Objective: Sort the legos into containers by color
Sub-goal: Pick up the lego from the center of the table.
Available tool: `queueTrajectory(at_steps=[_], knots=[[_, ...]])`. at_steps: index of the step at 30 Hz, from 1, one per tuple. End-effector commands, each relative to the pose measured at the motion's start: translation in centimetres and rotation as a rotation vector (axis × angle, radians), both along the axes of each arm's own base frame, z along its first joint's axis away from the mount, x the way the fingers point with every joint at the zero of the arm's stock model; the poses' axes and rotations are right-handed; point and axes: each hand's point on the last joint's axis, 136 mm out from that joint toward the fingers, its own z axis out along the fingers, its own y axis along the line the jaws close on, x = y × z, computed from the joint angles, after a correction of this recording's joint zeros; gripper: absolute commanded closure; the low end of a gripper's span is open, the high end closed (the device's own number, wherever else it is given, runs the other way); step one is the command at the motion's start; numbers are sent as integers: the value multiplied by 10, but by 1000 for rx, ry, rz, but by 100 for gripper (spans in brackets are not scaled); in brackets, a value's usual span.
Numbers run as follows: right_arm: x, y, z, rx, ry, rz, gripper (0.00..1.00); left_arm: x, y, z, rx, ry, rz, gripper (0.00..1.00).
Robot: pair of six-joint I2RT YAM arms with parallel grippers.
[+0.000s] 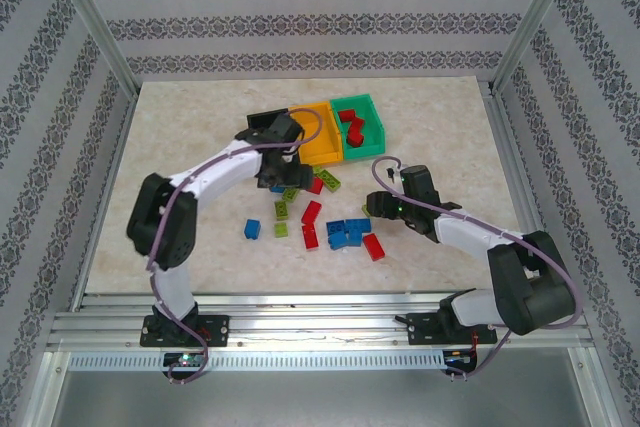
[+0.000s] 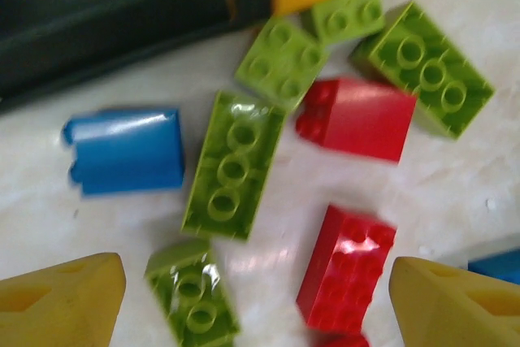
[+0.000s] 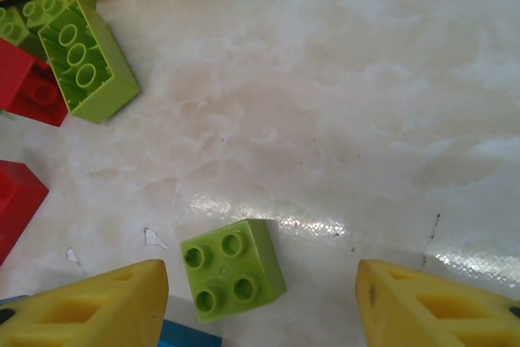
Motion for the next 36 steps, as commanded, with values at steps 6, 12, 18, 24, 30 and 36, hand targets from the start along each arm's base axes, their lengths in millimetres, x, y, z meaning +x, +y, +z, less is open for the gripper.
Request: queueTrajectory(at_steps=[6, 12, 18, 24, 30, 36], knots=[[4, 0, 3, 21, -30, -27, 37, 12, -35, -8, 87, 36, -118, 24], [5, -4, 5, 27, -38, -48, 37, 12, -55, -26, 153, 84, -180, 31], [5, -10, 6, 55, -36, -73, 37, 12, -41, -34, 259, 108, -185, 32], [6, -12, 5, 68, -30, -79, 37, 8, -50, -41, 205, 112, -187, 35], [6, -12, 5, 73, -29, -84, 37, 10, -53, -49, 204, 122, -190, 38], [7, -12, 4, 76, -23, -81, 37, 13, -56, -47, 193, 117, -194, 45]])
